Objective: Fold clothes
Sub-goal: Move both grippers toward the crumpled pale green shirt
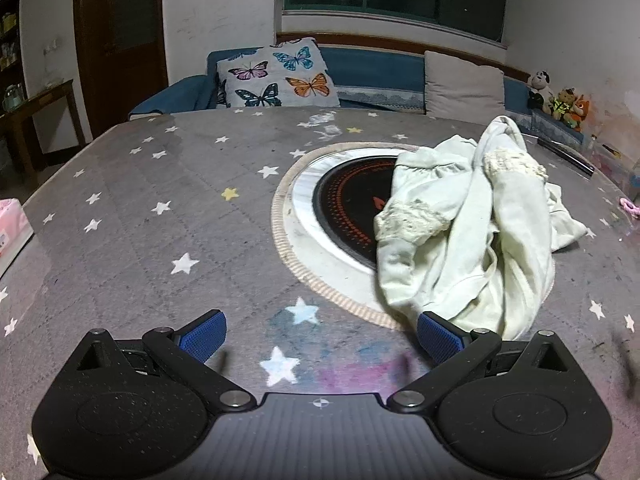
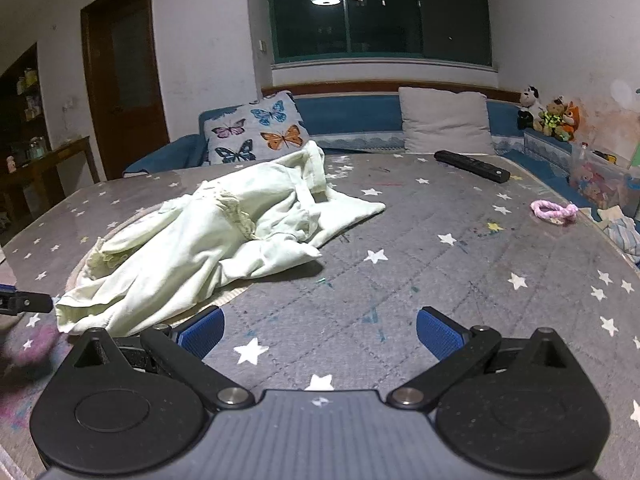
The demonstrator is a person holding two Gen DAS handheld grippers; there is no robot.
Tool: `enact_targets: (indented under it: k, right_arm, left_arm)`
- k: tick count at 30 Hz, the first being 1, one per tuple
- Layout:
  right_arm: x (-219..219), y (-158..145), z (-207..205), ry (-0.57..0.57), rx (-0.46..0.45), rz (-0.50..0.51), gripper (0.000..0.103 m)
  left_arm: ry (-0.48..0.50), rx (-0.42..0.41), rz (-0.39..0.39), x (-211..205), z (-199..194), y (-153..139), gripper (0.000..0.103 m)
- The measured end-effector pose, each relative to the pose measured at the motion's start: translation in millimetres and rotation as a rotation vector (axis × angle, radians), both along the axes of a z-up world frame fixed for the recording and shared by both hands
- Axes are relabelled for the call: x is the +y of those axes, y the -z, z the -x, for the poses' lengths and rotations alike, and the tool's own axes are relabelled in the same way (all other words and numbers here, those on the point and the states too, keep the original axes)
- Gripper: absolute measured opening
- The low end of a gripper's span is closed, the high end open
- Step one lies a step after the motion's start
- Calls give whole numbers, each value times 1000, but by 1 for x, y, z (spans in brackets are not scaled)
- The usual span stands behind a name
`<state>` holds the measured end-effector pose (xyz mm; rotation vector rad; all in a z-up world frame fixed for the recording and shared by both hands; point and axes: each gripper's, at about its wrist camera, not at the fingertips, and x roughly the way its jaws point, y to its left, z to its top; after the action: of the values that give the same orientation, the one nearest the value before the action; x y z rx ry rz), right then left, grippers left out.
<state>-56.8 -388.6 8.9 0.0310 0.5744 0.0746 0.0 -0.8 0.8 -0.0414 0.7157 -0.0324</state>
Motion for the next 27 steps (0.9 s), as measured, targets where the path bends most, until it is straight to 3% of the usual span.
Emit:
enact_targets:
  k: [6, 13, 27]
  right_arm:
    - [-2, -7, 6, -18, -50, 13, 103]
    - [-24, -5, -2, -75, -45, -47, 103]
    - [-26, 1, -5, -108, -39, -37, 103]
  left_arm:
    - [-2, -12, -13, -15, -1, -14, 103]
    - [-4, -35, -31, -39, -4, -25, 103]
    - [26, -107, -17, -66, -19, -34, 103]
